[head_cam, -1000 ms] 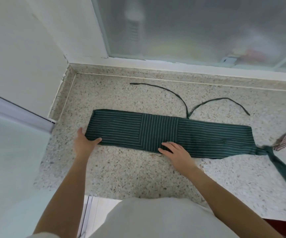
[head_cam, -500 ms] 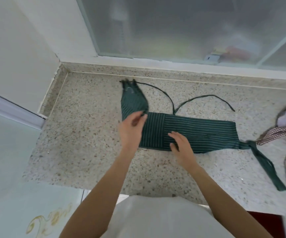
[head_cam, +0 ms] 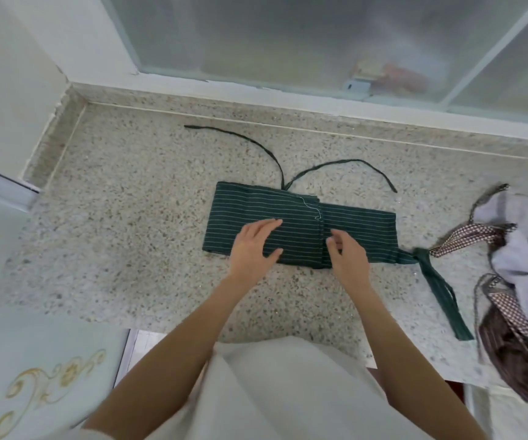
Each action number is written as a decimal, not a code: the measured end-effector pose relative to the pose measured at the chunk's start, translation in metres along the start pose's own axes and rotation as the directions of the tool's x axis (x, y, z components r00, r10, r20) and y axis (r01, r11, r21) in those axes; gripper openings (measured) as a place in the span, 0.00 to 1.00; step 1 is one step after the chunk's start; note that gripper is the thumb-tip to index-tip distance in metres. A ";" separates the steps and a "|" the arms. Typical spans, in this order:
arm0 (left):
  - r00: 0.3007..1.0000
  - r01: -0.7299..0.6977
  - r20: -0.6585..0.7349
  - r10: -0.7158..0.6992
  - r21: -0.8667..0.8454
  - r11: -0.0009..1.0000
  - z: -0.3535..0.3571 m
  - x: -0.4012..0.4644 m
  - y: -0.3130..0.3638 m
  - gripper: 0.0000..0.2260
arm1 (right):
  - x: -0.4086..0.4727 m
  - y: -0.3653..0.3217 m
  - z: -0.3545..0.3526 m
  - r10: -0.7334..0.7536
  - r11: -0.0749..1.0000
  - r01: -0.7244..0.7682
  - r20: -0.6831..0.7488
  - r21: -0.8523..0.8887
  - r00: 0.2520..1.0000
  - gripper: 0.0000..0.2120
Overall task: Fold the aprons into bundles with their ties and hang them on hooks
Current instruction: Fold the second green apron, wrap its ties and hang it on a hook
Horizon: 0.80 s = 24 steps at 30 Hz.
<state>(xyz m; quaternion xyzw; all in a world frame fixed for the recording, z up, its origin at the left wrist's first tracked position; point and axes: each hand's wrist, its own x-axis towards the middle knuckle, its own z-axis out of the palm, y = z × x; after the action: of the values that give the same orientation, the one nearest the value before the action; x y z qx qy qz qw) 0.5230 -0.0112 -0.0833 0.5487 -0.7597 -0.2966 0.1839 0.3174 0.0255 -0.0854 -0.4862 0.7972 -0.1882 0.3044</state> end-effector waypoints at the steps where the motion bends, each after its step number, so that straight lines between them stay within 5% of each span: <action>1: 0.995 0.036 -0.091 -0.032 0.045 0.998 -0.008 -0.003 -0.014 0.29 | 0.008 -0.006 0.003 0.016 1.000 -0.015 0.041 -0.021 0.999 0.19; 3: 0.968 0.213 -0.158 -0.197 0.095 0.972 -0.023 -0.009 -0.039 0.36 | 0.023 -0.017 0.011 0.034 0.994 -0.024 0.098 -0.104 0.995 0.23; 6: 0.881 0.473 -0.054 -0.470 0.105 0.875 -0.034 -0.014 -0.069 0.45 | 0.039 -0.031 0.020 0.049 0.982 -0.027 0.113 -0.188 0.992 0.28; 12: 0.814 0.579 0.055 -0.578 -0.164 0.799 -0.032 -0.016 -0.087 0.39 | 0.056 -0.044 0.024 0.121 0.993 -0.121 0.040 0.002 0.992 0.27; 15: 0.821 0.509 0.042 -0.569 -0.504 0.697 -0.031 -0.015 -0.076 0.32 | 0.056 -0.044 0.018 0.052 0.993 -0.061 0.089 0.100 0.995 0.28; 19: 0.888 0.328 -0.034 -0.459 -0.652 0.683 -0.026 -0.011 -0.055 0.33 | 0.056 -0.045 0.007 -0.048 0.984 0.031 0.095 0.174 0.994 0.26; 22: 0.891 0.300 -0.081 -0.446 -0.632 0.714 -0.015 -0.005 -0.041 0.32 | 0.050 -0.043 -0.010 -0.107 0.982 0.107 -0.014 0.155 0.994 0.25; 24: 0.915 0.280 -0.127 -0.383 -0.484 0.829 -0.008 -0.002 -0.038 0.32 | 0.042 -0.032 -0.031 -0.127 0.986 0.138 -0.121 0.091 0.985 0.25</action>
<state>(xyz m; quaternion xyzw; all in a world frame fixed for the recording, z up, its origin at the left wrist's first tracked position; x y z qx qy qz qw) 0.5562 -0.0194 -0.1019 0.6434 -0.5362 -0.4318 0.3348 0.3041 -0.0262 -0.0560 -0.5109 0.7689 -0.2749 0.2687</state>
